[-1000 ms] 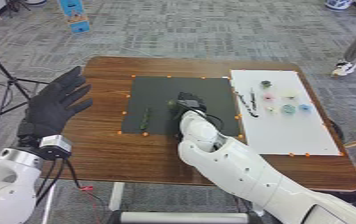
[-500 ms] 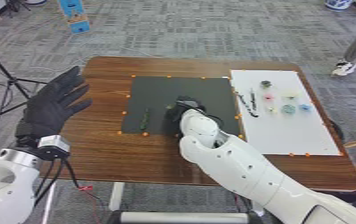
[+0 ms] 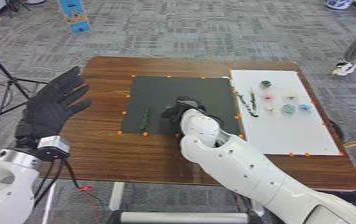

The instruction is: Arrange flowers

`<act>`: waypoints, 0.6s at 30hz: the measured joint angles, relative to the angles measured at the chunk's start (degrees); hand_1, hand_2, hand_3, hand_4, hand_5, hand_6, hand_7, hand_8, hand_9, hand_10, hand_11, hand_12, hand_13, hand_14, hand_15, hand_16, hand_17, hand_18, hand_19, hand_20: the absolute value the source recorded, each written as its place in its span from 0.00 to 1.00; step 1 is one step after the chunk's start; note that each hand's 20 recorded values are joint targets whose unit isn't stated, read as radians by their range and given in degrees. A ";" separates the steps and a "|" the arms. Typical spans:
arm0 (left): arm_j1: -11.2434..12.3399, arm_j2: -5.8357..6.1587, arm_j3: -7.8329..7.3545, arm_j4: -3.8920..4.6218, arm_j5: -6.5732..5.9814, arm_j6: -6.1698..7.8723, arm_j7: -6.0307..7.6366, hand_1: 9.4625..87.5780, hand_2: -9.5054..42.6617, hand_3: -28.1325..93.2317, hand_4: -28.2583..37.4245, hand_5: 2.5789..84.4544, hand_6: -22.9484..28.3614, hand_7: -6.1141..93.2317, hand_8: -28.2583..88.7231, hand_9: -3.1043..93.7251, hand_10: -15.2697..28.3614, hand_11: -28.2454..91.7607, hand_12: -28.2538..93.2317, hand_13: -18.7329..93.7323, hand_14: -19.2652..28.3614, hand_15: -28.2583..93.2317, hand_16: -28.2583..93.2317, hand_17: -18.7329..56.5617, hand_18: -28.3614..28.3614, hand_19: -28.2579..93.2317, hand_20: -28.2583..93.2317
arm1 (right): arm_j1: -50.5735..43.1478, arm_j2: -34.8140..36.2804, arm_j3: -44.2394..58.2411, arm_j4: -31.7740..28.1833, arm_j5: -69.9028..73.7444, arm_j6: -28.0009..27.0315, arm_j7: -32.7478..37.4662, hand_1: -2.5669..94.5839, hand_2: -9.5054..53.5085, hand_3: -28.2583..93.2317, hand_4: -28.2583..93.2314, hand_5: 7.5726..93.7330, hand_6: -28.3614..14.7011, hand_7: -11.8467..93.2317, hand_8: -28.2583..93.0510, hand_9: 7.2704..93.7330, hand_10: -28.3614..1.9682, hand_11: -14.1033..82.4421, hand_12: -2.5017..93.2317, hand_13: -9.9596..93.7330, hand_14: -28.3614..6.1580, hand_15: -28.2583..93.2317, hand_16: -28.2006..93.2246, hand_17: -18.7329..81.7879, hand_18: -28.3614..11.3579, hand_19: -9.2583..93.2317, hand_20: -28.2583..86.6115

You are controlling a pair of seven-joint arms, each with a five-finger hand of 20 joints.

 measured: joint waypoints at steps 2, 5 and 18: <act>0.09 0.00 0.00 -0.06 0.01 0.00 0.01 0.18 0.00 0.80 0.00 0.28 0.48 0.22 0.17 0.25 0.57 0.34 0.37 0.33 0.66 0.34 0.28 0.10 0.87 0.55 0.30 | -0.37 0.12 0.44 -0.43 0.09 -0.03 -0.34 0.14 0.04 0.82 0.02 0.81 0.60 0.33 0.16 0.97 0.70 0.66 0.43 0.93 0.70 0.89 0.58 0.81 0.23 1.00 0.90; 0.34 -0.11 -0.13 -0.25 0.03 0.06 0.08 0.18 0.00 0.80 0.00 0.28 0.48 0.22 0.17 0.25 0.57 0.34 0.37 0.33 0.66 0.34 0.28 0.10 0.87 0.55 0.30 | -1.10 0.33 1.24 -1.29 0.54 -0.10 -0.82 0.13 0.06 0.81 0.02 0.80 0.59 0.31 0.16 0.97 0.69 0.65 0.43 0.93 0.70 0.89 0.58 0.81 0.22 1.00 0.90; 1.07 -0.29 -0.46 -0.56 0.09 0.13 0.20 0.19 0.00 0.80 0.00 0.28 0.48 0.22 0.17 0.25 0.57 0.34 0.37 0.33 0.66 0.33 0.28 0.10 0.87 0.55 0.30 | -3.96 0.84 3.07 -5.74 2.69 1.73 -3.39 0.12 0.07 0.80 0.02 0.71 0.54 0.25 0.16 0.96 0.65 0.64 0.43 0.92 0.69 0.89 0.58 0.79 0.22 1.00 0.90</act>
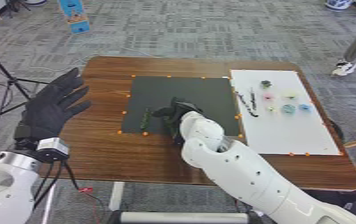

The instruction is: Arrange flowers

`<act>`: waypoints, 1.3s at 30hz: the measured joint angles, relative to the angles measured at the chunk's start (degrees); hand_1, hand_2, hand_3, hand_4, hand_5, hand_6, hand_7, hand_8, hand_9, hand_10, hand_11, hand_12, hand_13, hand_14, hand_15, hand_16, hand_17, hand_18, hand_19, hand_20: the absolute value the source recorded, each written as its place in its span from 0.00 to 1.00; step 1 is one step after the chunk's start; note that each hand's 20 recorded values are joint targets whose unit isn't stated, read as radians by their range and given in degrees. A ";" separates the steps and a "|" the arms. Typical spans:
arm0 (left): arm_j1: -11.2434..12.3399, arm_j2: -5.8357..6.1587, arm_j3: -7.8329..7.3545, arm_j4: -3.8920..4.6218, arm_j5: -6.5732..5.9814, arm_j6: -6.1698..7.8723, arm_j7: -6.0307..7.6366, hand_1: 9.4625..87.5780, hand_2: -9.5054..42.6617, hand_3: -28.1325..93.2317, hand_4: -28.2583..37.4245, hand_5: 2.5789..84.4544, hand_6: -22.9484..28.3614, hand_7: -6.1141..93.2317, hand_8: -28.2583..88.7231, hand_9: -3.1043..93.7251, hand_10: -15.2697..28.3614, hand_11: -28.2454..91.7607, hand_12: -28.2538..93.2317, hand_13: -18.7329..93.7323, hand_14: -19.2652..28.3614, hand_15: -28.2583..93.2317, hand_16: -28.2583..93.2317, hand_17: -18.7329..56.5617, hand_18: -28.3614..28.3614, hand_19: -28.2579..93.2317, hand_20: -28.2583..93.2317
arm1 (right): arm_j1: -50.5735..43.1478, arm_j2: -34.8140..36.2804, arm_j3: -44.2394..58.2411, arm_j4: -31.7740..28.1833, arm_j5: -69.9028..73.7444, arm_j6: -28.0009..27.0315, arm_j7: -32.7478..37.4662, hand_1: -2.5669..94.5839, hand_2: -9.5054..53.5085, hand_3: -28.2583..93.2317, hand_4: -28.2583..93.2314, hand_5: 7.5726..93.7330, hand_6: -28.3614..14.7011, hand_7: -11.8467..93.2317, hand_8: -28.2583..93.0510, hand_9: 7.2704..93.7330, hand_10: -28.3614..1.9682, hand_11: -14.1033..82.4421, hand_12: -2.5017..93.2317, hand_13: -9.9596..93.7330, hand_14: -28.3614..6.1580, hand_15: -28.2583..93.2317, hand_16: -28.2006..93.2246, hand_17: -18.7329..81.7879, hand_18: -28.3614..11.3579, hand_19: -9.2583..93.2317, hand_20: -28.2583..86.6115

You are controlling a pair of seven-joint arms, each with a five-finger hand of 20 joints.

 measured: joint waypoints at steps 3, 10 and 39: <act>0.03 -0.08 0.00 -0.02 0.02 0.00 0.11 0.19 0.00 0.80 0.00 0.28 0.48 0.22 0.17 0.25 0.57 0.34 0.37 0.33 0.66 0.33 0.28 0.10 0.87 0.55 0.30 | 0.60 0.07 -1.34 0.72 -0.06 2.46 -0.65 0.12 0.07 0.80 0.02 0.70 0.53 0.24 0.16 0.95 0.64 0.65 0.42 0.92 0.69 0.89 0.58 0.78 0.22 1.00 0.90; 0.63 -0.37 -0.02 -0.37 0.07 0.25 0.83 0.19 0.00 0.80 0.00 0.28 0.48 0.22 0.17 0.25 0.57 0.34 0.37 0.33 0.66 0.34 0.28 0.10 0.87 0.55 0.30 | 4.37 -0.89 -2.93 5.66 0.43 3.20 -1.05 0.12 0.07 0.81 0.02 0.68 0.52 0.24 0.16 0.94 0.63 0.65 0.42 0.91 0.69 0.89 0.58 0.78 0.22 1.00 0.90; 7.69 -1.99 -7.16 -4.94 0.04 2.05 1.57 0.18 0.00 0.75 0.00 0.25 0.48 0.20 0.18 0.21 0.55 0.31 0.39 0.30 0.67 0.30 0.29 0.08 0.96 0.56 0.28 | -6.40 21.39 17.08 -16.59 27.75 3.36 -38.18 0.27 0.30 0.96 0.15 0.40 0.65 0.23 0.16 0.75 0.48 0.72 0.42 0.78 0.51 0.91 0.54 0.59 0.14 1.00 0.83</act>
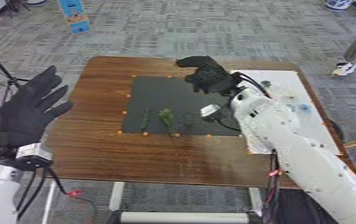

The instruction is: Arrange flowers

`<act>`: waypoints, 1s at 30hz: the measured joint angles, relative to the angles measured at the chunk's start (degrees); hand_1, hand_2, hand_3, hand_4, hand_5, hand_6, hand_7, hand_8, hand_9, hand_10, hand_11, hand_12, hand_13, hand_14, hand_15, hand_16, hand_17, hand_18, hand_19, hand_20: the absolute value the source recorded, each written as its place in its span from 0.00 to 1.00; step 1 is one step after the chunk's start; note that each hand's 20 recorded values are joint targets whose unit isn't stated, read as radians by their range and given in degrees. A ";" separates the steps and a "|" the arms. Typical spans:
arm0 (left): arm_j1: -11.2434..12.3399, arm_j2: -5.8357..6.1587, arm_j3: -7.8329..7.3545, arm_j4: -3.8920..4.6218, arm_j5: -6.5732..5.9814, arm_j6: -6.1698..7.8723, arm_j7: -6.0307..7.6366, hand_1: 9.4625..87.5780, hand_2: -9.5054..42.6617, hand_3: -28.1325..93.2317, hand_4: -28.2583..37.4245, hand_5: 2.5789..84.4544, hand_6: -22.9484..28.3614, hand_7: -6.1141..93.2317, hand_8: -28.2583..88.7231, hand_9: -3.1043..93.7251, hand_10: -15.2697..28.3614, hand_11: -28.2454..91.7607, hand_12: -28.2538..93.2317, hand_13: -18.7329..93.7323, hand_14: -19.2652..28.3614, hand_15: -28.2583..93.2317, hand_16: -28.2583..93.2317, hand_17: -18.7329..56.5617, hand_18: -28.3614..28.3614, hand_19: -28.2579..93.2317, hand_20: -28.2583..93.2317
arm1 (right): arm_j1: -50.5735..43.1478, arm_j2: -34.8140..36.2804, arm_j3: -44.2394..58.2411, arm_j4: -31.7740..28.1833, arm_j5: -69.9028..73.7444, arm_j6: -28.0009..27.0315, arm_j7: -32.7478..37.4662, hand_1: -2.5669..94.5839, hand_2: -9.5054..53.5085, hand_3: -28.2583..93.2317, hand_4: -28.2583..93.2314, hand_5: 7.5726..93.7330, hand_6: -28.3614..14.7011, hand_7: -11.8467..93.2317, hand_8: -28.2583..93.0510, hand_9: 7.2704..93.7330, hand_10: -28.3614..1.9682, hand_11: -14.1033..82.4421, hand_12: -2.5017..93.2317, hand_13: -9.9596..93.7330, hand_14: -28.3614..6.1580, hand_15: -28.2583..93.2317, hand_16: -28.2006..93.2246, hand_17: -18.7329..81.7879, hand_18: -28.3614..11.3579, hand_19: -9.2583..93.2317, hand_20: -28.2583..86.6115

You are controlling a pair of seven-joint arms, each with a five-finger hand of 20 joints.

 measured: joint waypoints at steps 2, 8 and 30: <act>0.44 -0.05 -0.29 -0.14 0.00 0.18 -0.42 0.18 0.00 0.74 0.00 0.24 0.48 0.20 0.18 0.21 0.55 0.31 0.39 0.29 0.67 0.30 0.29 0.07 0.97 0.56 0.28 | -2.00 3.43 2.06 -1.90 1.70 -4.20 -3.72 0.26 0.31 0.96 0.16 0.41 0.65 0.23 0.16 0.76 0.48 0.72 0.42 0.79 0.51 0.91 0.54 0.60 0.13 1.00 0.83; 3.35 -1.10 -2.51 -1.44 -0.06 1.35 -0.51 0.19 0.00 0.74 0.00 0.25 0.48 0.21 0.18 0.21 0.55 0.31 0.40 0.30 0.66 0.30 0.30 0.08 0.92 0.56 0.28 | -7.38 10.56 5.10 -3.29 8.68 -13.27 -6.20 0.24 0.36 0.99 0.18 0.42 0.66 0.23 0.16 0.80 0.48 0.71 0.41 0.81 0.52 0.91 0.54 0.62 0.13 1.00 0.84; 5.88 -1.83 -1.63 -1.30 -1.96 4.03 2.50 0.26 0.05 0.63 0.00 0.25 0.49 0.21 0.18 0.20 0.55 0.30 0.40 0.29 0.67 0.28 0.30 0.07 0.97 0.56 0.27 | -6.74 8.67 -4.56 -1.26 -2.70 -26.97 -6.46 0.23 0.38 0.99 0.18 0.40 0.65 0.22 0.15 0.83 0.48 0.70 0.41 0.83 0.53 0.90 0.54 0.64 0.11 1.00 0.85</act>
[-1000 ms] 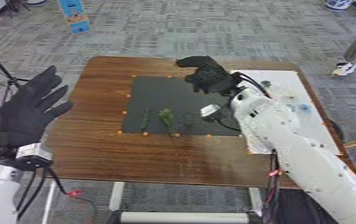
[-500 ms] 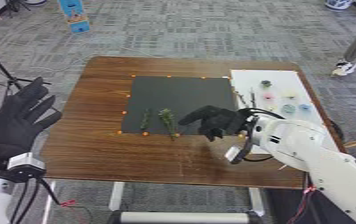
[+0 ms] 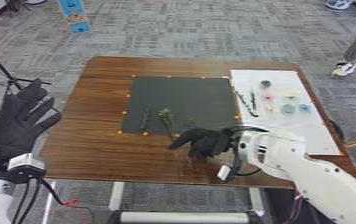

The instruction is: Arrange flowers

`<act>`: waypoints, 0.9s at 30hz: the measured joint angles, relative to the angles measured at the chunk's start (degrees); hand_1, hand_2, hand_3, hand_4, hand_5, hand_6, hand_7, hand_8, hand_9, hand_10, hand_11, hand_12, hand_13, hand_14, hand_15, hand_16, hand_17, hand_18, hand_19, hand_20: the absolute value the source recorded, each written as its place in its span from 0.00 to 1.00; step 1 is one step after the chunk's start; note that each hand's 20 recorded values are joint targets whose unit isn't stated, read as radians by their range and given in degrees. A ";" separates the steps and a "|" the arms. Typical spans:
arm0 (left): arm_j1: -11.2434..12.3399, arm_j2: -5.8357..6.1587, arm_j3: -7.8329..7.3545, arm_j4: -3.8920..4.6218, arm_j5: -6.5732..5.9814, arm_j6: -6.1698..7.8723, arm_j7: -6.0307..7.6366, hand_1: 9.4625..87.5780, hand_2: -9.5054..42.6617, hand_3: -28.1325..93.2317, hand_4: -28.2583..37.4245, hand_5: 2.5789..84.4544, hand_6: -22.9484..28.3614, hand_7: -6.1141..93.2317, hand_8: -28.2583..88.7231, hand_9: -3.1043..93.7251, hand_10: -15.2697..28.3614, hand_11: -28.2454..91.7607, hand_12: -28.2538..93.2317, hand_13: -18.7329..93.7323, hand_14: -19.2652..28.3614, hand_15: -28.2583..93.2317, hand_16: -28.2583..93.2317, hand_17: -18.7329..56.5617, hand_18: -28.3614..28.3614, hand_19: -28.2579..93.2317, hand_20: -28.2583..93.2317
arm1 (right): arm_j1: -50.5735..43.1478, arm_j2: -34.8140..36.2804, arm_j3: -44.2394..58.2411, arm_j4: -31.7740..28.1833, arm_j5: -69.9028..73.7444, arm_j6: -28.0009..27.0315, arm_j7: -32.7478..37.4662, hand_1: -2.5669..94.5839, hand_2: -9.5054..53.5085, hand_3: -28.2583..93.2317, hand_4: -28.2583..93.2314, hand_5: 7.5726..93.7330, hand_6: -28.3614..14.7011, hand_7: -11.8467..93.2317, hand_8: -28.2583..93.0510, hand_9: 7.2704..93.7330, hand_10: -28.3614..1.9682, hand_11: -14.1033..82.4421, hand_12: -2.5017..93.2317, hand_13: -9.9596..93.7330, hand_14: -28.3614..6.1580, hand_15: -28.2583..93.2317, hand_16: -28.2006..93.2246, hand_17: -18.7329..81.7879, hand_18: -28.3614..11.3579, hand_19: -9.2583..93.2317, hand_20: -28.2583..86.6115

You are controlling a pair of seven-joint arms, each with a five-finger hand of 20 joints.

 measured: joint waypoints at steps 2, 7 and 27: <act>0.01 0.00 0.17 0.01 -0.05 0.01 0.10 0.26 0.05 0.64 0.00 0.25 0.49 0.21 0.18 0.21 0.55 0.30 0.40 0.29 0.66 0.28 0.30 0.07 0.97 0.56 0.27 | 0.05 -0.03 -0.66 -0.03 -1.67 -0.23 0.04 0.23 0.38 0.99 0.18 0.40 0.65 0.22 0.15 0.83 0.48 0.70 0.41 0.83 0.53 0.90 0.54 0.64 0.11 1.00 0.85; 0.01 0.00 0.41 0.04 -0.21 0.01 0.28 0.25 0.05 0.65 0.00 0.25 0.49 0.21 0.18 0.21 0.55 0.30 0.40 0.29 0.66 0.28 0.30 0.07 0.96 0.56 0.27 | 1.43 -0.31 -2.13 -0.02 -3.38 -0.25 0.10 0.22 0.38 0.99 0.18 0.41 0.64 0.22 0.15 0.84 0.49 0.70 0.41 0.83 0.54 0.90 0.54 0.65 0.12 1.00 0.85; 0.23 -0.20 0.70 0.01 -0.25 0.08 0.90 0.24 0.04 0.67 0.00 0.26 0.49 0.21 0.17 0.21 0.55 0.31 0.40 0.29 0.66 0.29 0.30 0.07 0.95 0.56 0.28 | 6.90 -3.19 -5.99 3.32 -7.48 0.50 2.44 0.20 0.38 0.98 0.18 0.41 0.56 0.21 0.15 0.86 0.50 0.69 0.40 0.85 0.56 0.90 0.54 0.67 0.12 1.00 0.86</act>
